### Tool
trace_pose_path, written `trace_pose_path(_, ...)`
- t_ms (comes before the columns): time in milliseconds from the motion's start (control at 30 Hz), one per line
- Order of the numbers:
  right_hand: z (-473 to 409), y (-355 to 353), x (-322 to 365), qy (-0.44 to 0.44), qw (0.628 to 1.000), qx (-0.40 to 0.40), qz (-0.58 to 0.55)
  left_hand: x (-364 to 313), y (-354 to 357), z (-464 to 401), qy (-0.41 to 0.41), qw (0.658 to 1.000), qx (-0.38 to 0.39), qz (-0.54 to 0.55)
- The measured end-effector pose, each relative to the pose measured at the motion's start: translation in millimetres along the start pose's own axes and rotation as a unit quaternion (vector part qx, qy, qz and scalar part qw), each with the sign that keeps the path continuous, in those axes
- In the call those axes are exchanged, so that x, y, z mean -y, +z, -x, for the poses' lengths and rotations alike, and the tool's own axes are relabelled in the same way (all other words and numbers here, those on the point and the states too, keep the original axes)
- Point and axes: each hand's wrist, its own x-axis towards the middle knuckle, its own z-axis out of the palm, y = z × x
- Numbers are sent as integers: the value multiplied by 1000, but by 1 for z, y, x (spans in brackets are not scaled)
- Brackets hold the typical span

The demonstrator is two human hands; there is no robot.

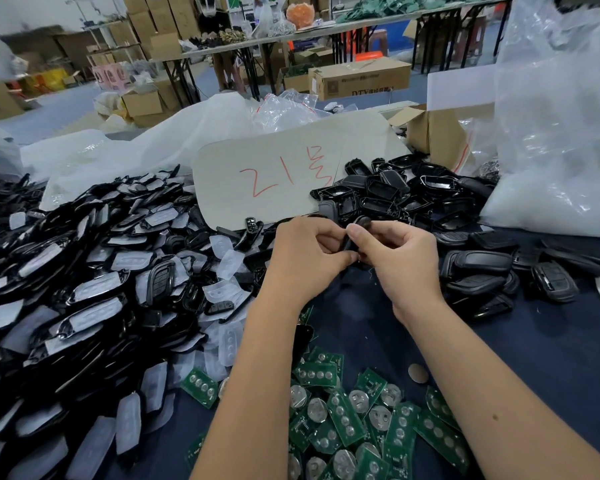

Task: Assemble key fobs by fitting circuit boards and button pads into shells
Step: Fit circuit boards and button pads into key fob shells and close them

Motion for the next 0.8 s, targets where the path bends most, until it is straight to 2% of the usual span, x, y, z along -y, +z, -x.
trace_pose_path(100, -1, -1, 0, -8, 999, 9, 30, 3, -2, 1, -22, 999, -4, 32)
trace_pose_path(233, -3, -5, 2, -16, 995, 95, 5, 7, -9, 4, -62, 993, 5, 100)
trace_pose_path(367, -3, -9, 4, -20, 987, 155, -32, 9, -17, 7, -70, 986, 55, 139)
trace_pose_path(667, -3, -11, 3, -34, 982, 162, -87, 11, -20, 7, -61, 983, 80, 153)
trace_pose_path(800, -3, -12, 3, -9, 975, 179, -132, 19, -20, 4, -72, 982, 26, 172)
